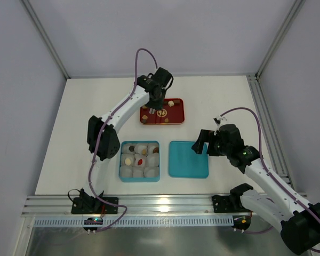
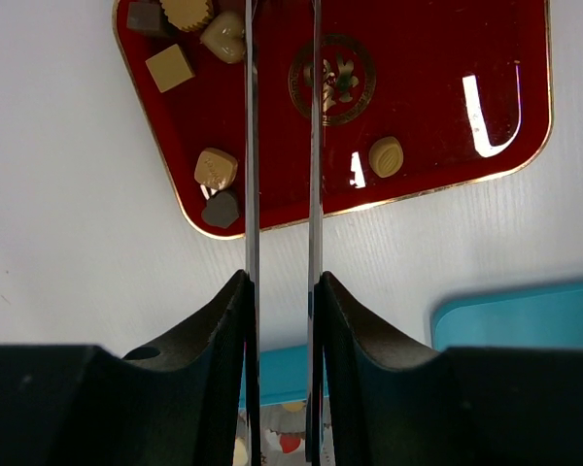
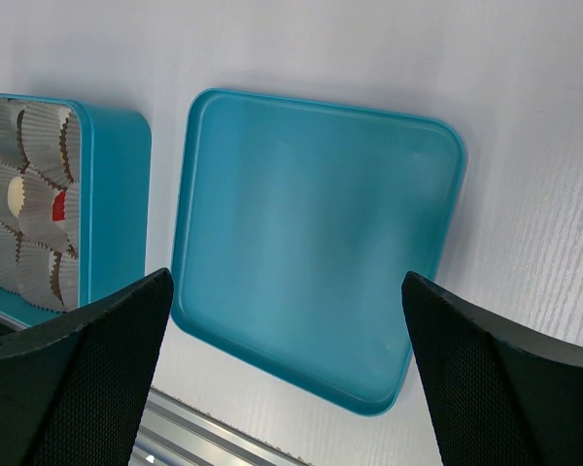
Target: Pack the chocolate
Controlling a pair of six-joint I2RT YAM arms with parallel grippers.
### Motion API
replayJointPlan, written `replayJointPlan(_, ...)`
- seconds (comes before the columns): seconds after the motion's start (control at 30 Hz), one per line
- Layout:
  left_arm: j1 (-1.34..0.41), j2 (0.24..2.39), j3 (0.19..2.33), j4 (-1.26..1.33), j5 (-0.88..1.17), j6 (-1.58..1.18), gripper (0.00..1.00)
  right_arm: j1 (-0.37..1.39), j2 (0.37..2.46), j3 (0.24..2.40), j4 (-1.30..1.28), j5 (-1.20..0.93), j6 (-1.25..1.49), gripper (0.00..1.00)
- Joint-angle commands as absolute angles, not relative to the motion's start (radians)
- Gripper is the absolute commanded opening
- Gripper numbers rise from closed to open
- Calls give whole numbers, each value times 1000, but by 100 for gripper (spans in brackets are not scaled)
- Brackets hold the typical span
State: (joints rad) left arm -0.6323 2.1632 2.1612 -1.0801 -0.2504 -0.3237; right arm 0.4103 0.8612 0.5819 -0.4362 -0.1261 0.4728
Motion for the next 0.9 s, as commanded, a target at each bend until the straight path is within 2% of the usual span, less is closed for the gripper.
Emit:
replayJointPlan(0.0, -626, 2171, 2189, -1037, -241, -310, 33, 414, 842, 614, -422, -121, 460, 100)
replayJointPlan(0.43, -626, 2177, 2183, -1037, -233, -313, 32, 414, 834, 606, -420, -118, 462, 100)
replayJointPlan(0.87, -626, 2155, 2181, -1046, -230, -313, 24, 414, 830, 603, -419, -121, 463, 100)
